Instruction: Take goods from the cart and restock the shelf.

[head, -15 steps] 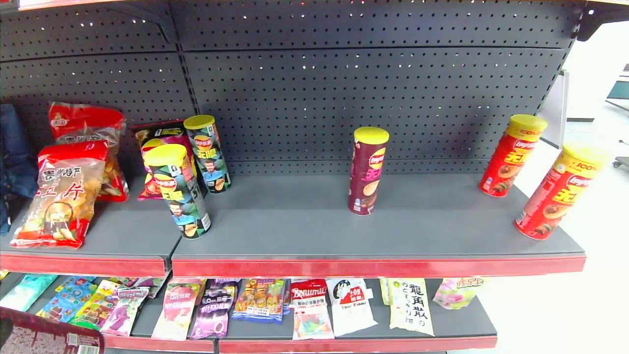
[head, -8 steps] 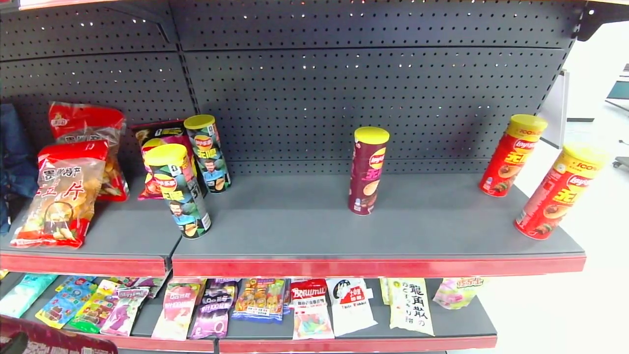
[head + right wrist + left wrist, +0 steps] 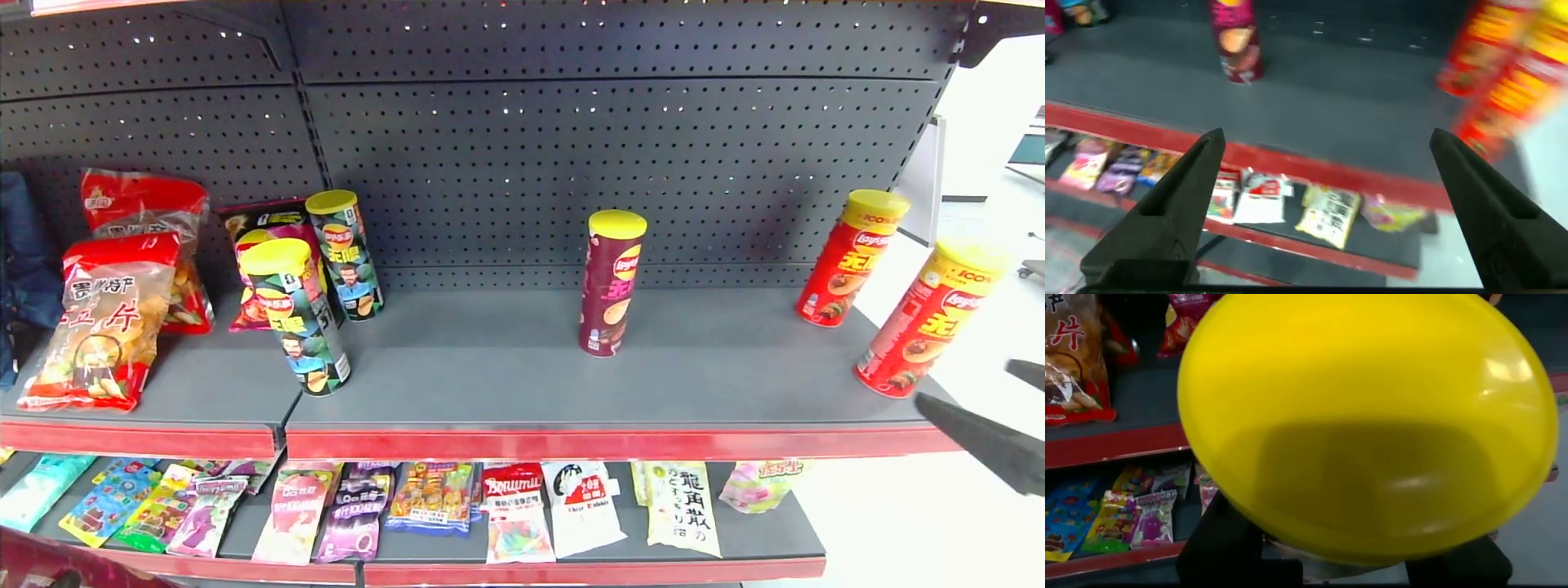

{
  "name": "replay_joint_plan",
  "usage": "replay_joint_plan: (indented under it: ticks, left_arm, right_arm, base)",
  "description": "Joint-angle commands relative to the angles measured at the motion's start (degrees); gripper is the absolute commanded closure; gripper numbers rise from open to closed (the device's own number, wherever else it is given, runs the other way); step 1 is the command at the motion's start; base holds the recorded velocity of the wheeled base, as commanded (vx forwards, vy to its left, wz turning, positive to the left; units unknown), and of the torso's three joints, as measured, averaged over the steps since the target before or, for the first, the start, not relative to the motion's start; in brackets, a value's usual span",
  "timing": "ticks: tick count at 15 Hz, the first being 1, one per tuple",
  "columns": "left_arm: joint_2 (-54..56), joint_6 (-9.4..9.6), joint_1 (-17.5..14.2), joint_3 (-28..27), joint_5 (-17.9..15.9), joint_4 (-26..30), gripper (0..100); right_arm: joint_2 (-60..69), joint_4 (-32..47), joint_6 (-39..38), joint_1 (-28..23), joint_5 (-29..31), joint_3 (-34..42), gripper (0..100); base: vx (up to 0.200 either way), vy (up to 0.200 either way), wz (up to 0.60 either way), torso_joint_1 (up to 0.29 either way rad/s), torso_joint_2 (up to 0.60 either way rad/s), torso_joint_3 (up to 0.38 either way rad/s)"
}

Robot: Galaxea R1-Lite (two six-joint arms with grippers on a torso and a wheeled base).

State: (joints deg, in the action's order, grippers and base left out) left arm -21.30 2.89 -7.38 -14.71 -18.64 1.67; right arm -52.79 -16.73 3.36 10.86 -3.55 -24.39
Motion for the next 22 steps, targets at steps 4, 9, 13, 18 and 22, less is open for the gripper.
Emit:
replay_joint_plan:
  ticks: [4,9,13,18,22]
  left_arm:
    - [-1.4,-0.08,-0.1,-0.1,0.5,0.1,100]
    - [-1.4,0.01,-0.2,-0.3,1.9,0.1,100]
    - [-1.5,0.01,-0.3,-0.6,2.5,0.1,100]
    - [-1.4,0.01,-0.3,-0.9,3.5,0.1,100]
    - [-1.4,0.01,-0.2,-1.0,3.5,0.0,100]
  right_arm:
    - [-45.6,-22.9,-1.1,11.3,0.4,-17.0,0]
    - [-53.1,-23.0,-4.2,14.1,0.6,-26.4,0]
    - [-55.8,-23.2,-4.3,14.5,0.8,-29.5,0]
    - [-57.7,-23.2,-4.0,13.1,0.7,-32.0,0]
    - [-58.5,-23.2,-3.6,11.3,-1.7,-32.8,0]
  base:
    - [0.0,0.0,0.0,0.0,0.0,0.0]
    - [0.0,0.0,0.0,0.0,0.0,0.0]
    - [0.0,0.0,0.0,0.0,0.0,0.0]
    - [0.0,0.0,0.0,0.0,0.0,0.0]
    - [0.0,0.0,0.0,0.0,0.0,0.0]
